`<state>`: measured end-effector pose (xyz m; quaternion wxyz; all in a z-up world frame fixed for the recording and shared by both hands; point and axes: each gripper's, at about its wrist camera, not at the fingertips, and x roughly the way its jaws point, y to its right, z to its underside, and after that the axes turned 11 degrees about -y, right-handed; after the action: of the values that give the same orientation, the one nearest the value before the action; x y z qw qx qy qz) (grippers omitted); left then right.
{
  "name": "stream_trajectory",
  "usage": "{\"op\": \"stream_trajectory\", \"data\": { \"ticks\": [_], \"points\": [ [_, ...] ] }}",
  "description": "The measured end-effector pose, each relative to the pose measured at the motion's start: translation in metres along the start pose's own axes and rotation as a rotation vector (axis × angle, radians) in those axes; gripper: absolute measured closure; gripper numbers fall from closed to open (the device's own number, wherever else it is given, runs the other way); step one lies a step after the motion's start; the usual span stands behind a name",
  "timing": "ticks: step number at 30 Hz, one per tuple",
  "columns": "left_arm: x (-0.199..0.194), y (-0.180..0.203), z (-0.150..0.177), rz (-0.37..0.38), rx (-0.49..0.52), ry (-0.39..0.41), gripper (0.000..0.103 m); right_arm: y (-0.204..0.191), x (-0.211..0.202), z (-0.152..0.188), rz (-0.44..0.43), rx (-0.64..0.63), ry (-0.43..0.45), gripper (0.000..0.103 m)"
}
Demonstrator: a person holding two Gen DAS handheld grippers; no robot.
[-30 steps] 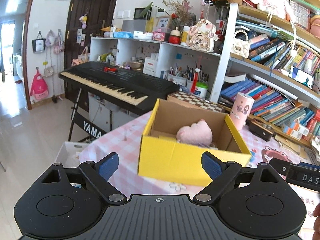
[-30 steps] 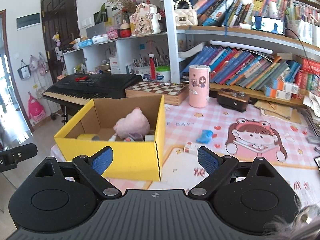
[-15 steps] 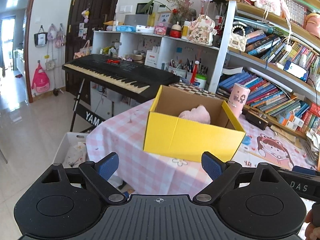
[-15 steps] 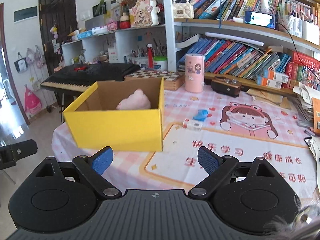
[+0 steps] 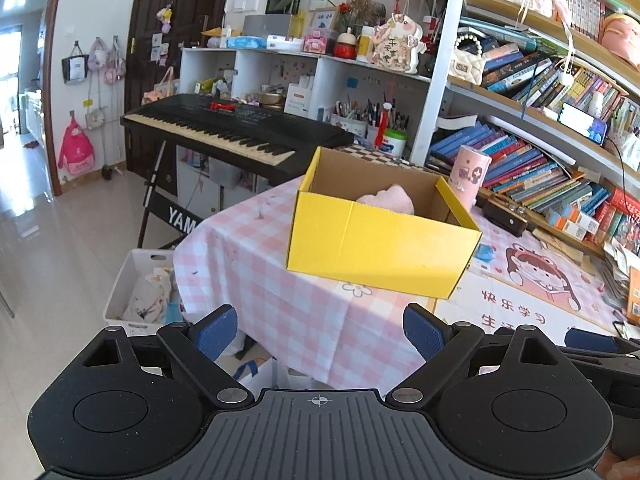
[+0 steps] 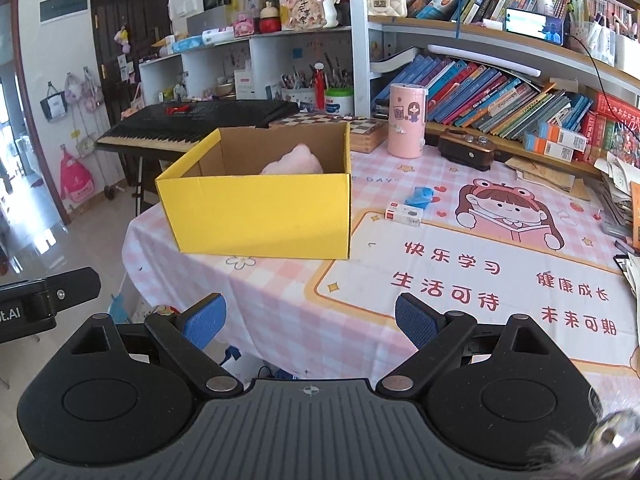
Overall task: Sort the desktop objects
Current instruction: 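Move both open grippers back over the mat toward the blue bag and staple box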
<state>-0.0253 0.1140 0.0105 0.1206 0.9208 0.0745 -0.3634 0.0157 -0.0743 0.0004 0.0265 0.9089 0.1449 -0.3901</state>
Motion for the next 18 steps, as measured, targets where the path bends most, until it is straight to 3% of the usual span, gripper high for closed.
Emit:
{"op": "stream_trajectory", "data": {
  "ticks": [18],
  "points": [
    [0.014,0.023,0.006,0.062,0.051,-0.050,0.005,0.024,-0.003,0.013,0.067,0.049,-0.038,0.011]
  ]
}}
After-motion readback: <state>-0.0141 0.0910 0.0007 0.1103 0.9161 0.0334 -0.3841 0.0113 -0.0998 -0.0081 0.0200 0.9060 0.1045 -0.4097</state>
